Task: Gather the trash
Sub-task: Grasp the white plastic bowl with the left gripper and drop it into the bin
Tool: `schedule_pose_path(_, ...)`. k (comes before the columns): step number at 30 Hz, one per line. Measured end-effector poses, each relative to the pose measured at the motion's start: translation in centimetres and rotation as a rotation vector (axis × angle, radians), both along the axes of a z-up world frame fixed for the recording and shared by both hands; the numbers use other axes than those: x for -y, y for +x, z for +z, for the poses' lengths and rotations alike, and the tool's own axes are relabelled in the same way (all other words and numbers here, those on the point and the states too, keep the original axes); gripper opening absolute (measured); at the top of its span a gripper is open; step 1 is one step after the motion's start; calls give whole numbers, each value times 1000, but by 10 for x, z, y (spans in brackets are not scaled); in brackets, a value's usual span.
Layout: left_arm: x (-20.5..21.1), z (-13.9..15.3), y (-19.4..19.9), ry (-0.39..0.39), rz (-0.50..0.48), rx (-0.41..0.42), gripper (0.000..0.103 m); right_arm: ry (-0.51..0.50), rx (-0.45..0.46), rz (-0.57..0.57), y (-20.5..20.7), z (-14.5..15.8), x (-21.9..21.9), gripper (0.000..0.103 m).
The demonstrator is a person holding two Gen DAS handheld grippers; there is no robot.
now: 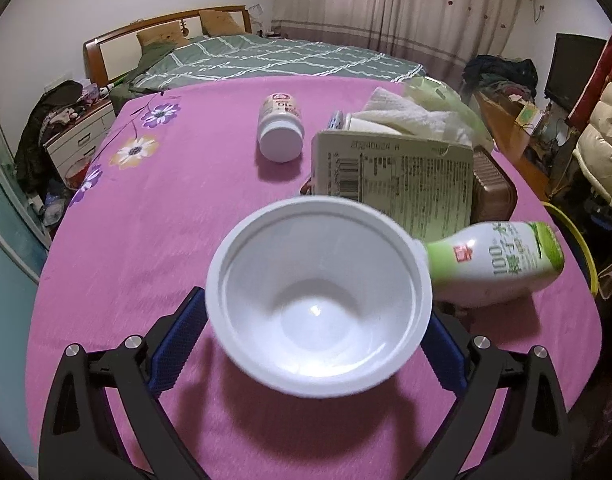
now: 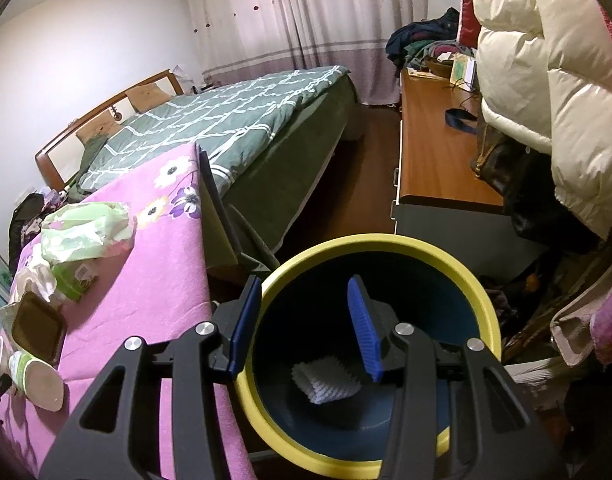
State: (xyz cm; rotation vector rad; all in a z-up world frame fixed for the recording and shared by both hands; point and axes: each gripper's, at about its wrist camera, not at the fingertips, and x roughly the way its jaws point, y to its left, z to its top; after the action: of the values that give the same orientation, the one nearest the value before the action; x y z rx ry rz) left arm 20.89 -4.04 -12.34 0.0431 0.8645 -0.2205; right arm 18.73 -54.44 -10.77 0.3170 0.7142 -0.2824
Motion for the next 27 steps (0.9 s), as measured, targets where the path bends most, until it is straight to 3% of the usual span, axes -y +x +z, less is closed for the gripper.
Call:
schedule_pose_path(4, -1, 2, 9, -18, -7, 10, 89, 2, -2, 9, 2, -2, -2, 43)
schedule_pose_path(10, -13, 6, 8, 1, 27, 24, 88, 7, 8, 9, 1, 1, -1, 43)
schedule_pose_path(17, -15, 48, -23, 42, 49, 86, 85, 22, 29, -6, -10, 5, 8, 43)
schedule_pose_path(22, 6, 88, -37, 17, -6, 157, 85, 34, 45, -28, -30, 6, 22, 43)
schedule_pose_path(27, 55, 105, -39, -12, -117, 181, 85, 46, 52, -61, -51, 5, 42, 43)
